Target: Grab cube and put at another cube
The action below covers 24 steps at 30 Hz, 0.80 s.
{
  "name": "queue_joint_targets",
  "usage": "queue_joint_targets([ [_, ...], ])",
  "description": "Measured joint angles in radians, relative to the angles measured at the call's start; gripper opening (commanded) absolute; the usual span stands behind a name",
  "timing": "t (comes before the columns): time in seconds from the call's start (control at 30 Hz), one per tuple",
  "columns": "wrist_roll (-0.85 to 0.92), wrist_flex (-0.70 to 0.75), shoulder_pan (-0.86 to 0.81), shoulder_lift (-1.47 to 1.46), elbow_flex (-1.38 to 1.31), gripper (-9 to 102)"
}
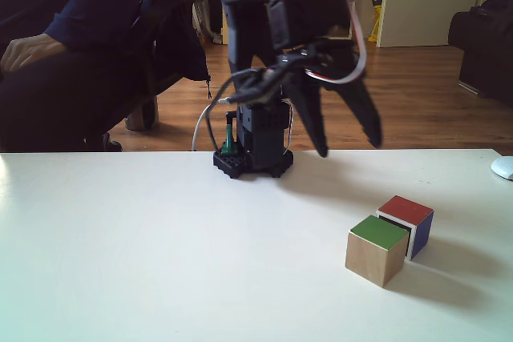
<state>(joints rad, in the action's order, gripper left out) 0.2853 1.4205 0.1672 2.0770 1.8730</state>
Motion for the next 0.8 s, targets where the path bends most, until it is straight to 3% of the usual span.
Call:
queue_joint_targets([
  [0.37, -0.018, 0.112, 0.031, -0.574, -0.373, 41],
  [0.8, 0.028, 0.132, 0.12, -0.788, -0.508, 41],
])
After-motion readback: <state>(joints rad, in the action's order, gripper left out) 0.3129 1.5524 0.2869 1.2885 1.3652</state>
